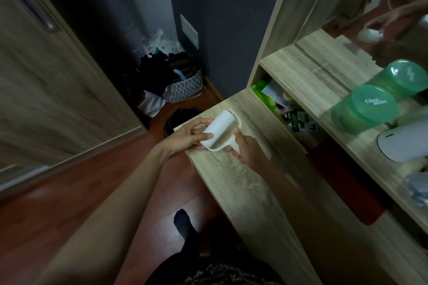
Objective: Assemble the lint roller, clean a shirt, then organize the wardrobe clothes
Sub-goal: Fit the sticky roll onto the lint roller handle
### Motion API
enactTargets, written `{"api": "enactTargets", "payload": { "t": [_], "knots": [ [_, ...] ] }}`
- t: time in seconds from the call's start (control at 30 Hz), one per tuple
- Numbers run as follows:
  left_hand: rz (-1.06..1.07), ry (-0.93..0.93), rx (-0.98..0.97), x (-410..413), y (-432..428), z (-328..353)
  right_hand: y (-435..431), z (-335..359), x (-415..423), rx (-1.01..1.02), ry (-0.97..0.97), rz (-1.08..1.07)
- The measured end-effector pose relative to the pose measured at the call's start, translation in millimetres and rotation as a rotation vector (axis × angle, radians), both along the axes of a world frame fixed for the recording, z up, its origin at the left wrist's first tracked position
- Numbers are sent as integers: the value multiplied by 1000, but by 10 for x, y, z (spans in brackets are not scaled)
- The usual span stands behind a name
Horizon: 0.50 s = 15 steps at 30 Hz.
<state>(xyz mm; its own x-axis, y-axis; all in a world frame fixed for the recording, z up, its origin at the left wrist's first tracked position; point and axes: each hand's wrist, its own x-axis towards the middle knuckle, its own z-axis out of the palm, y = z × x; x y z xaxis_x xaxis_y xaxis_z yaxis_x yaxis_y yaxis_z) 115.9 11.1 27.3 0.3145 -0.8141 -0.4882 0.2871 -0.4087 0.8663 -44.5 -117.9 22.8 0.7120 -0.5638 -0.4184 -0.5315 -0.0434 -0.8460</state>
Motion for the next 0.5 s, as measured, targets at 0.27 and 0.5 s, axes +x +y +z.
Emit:
{"api": "enactTargets", "payload": {
  "t": [0.27,0.5],
  "knots": [
    [-8,19,5,23,10,-14,86,-72,11,23,-4,-26],
    [21,28,-7,39,13,-28,61,-2,-25,148,-29,-16]
  ]
}}
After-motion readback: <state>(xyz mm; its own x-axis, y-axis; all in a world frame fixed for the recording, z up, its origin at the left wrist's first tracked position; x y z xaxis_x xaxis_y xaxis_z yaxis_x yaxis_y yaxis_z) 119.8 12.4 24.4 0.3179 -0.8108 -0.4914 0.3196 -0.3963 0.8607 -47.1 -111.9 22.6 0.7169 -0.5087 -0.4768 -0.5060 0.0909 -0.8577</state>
